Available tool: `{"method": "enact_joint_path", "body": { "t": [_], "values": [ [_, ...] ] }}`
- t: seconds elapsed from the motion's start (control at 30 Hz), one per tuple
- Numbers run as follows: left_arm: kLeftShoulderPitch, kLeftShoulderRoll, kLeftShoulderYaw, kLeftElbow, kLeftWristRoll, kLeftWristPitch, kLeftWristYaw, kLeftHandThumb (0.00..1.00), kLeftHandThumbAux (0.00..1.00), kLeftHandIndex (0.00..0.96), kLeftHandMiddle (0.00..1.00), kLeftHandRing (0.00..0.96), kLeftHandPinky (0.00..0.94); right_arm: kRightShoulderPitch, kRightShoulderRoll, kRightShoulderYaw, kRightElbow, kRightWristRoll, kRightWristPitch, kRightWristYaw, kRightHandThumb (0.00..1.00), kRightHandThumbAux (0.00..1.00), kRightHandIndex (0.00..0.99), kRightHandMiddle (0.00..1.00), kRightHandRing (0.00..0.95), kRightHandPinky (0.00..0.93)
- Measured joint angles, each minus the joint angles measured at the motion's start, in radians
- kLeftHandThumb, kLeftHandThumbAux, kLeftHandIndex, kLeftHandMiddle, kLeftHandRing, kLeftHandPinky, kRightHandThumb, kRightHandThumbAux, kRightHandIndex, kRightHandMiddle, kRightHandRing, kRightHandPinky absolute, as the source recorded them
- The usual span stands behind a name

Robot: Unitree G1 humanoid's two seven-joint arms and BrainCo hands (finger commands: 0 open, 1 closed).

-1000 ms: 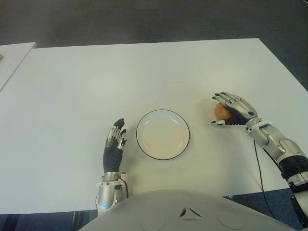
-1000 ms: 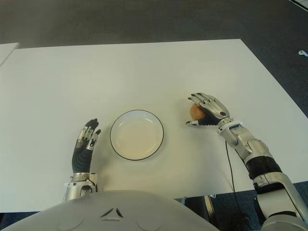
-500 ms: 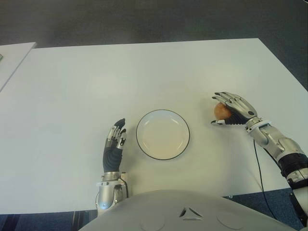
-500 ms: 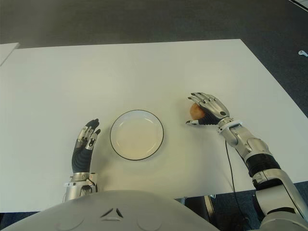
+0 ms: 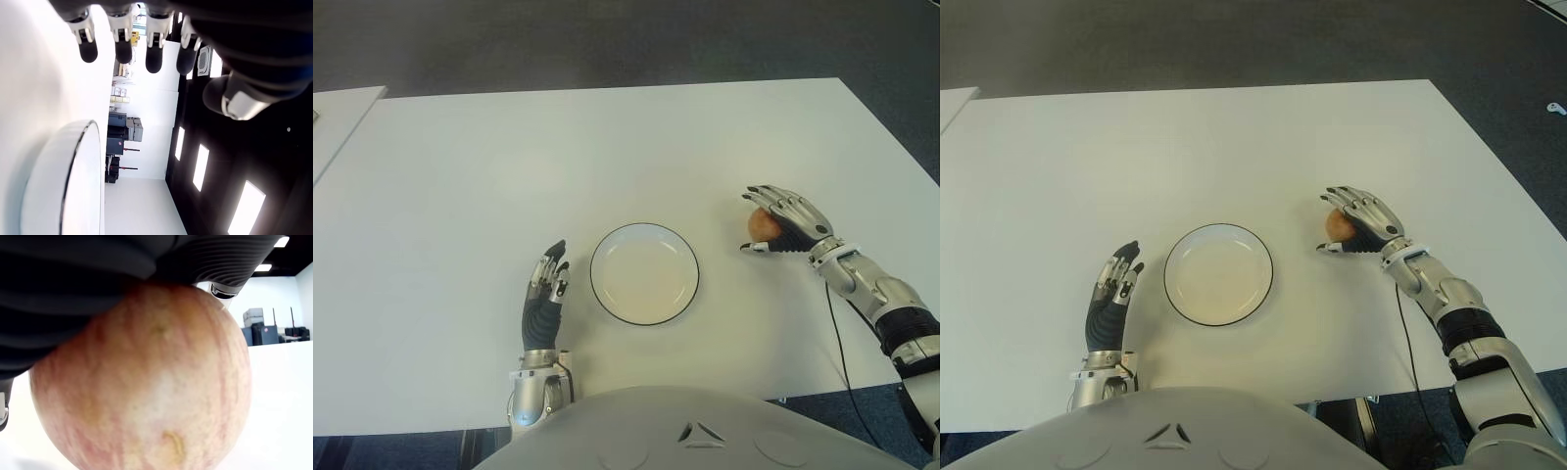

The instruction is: Put the apples into the plate.

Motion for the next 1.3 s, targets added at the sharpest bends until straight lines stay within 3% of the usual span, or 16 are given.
{"method": "enact_joint_path", "body": {
  "t": [0.23,0.37,0.57,0.73,0.87,0.97,1.3],
  "values": [
    [0.002,0.0,0.001,0.0,-0.007,0.0,0.0,0.181,0.418,0.173,0.13,0.086,0.058,-0.013,0.012,0.008,0.037,0.005,-0.001,-0.016,0.343,0.415,0.086,0.059,0.055,0.106],
    [0.003,0.0,0.001,-0.002,-0.006,0.0,0.0,0.184,0.408,0.181,0.132,0.086,0.055,-0.023,0.017,0.017,0.062,0.007,-0.003,-0.038,0.372,0.416,0.114,0.099,0.095,0.16],
    [0.003,0.0,0.001,-0.002,-0.007,0.0,0.0,0.189,0.403,0.176,0.129,0.084,0.059,-0.047,0.036,0.031,0.12,0.003,-0.01,-0.091,0.443,0.427,0.222,0.241,0.225,0.244],
    [0.004,0.0,0.001,-0.011,-0.008,0.001,0.0,0.194,0.408,0.17,0.134,0.091,0.07,-0.058,0.047,0.044,0.149,0.004,-0.016,-0.127,0.528,0.456,0.378,0.447,0.426,0.406],
    [0.004,0.001,0.001,-0.021,-0.016,0.003,0.0,0.195,0.409,0.165,0.132,0.09,0.067,-0.073,0.048,0.055,0.163,0.004,-0.019,-0.14,0.544,0.466,0.423,0.514,0.495,0.457],
    [0.005,0.001,0.001,-0.026,-0.017,0.005,0.0,0.195,0.41,0.165,0.134,0.097,0.088,-0.083,0.05,0.064,0.175,0.004,-0.021,-0.144,0.659,0.638,0.427,0.583,0.557,0.541],
    [0.007,0.001,0.002,-0.033,-0.014,0.011,0.0,0.195,0.41,0.158,0.132,0.096,0.078,-0.11,0.053,0.098,0.223,0.002,-0.039,-0.182,0.705,0.698,0.435,0.694,0.657,0.693]
  ]
}}
